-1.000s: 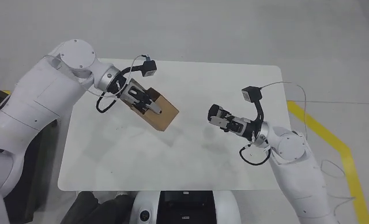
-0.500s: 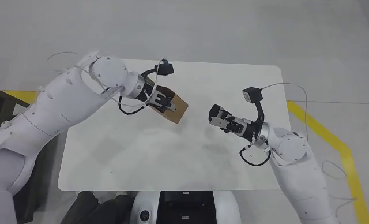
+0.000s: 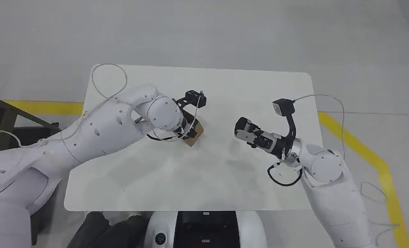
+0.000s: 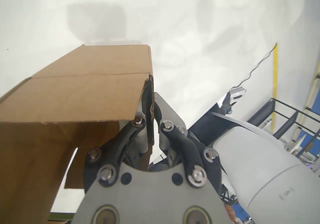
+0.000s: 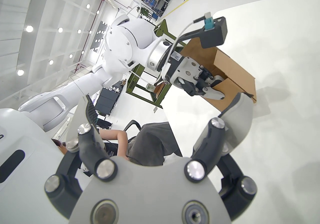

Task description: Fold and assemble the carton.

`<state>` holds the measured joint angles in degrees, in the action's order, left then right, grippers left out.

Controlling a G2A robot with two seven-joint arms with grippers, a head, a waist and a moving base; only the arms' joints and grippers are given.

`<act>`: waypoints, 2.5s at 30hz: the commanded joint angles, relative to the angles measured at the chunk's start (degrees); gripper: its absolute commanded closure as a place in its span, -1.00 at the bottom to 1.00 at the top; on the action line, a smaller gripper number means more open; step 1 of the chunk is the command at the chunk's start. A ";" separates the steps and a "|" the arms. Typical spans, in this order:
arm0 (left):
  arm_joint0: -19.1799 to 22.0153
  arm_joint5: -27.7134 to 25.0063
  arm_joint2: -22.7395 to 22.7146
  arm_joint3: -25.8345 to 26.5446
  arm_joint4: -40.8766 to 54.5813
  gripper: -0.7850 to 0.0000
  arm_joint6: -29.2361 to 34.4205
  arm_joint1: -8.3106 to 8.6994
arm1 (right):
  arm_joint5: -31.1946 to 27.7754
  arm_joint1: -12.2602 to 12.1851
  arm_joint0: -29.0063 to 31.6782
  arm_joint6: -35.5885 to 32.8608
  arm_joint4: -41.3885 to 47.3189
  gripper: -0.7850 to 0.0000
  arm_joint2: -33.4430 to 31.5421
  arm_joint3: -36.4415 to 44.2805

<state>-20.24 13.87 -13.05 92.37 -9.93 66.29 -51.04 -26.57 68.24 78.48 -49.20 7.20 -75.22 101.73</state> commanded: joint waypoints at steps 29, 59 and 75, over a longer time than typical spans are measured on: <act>-10.17 -6.90 -25.43 5.67 17.89 -1.00 -0.12 4.32 | 1.13 -1.30 0.83 1.19 -0.33 -1.00 0.16 2.58; -39.17 -31.83 -67.06 4.07 24.26 -1.00 -7.82 14.14 | -3.00 2.21 -29.22 0.53 -16.67 -1.00 19.24 -20.24; -42.65 -33.53 -70.62 4.99 23.75 -1.00 -8.67 14.56 | -4.28 3.02 -32.51 -0.83 -19.98 -1.00 22.82 -22.15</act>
<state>-62.90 -19.65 -83.68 97.36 13.82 57.62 -36.48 -29.53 71.20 45.99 -48.67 -11.87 -53.52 78.73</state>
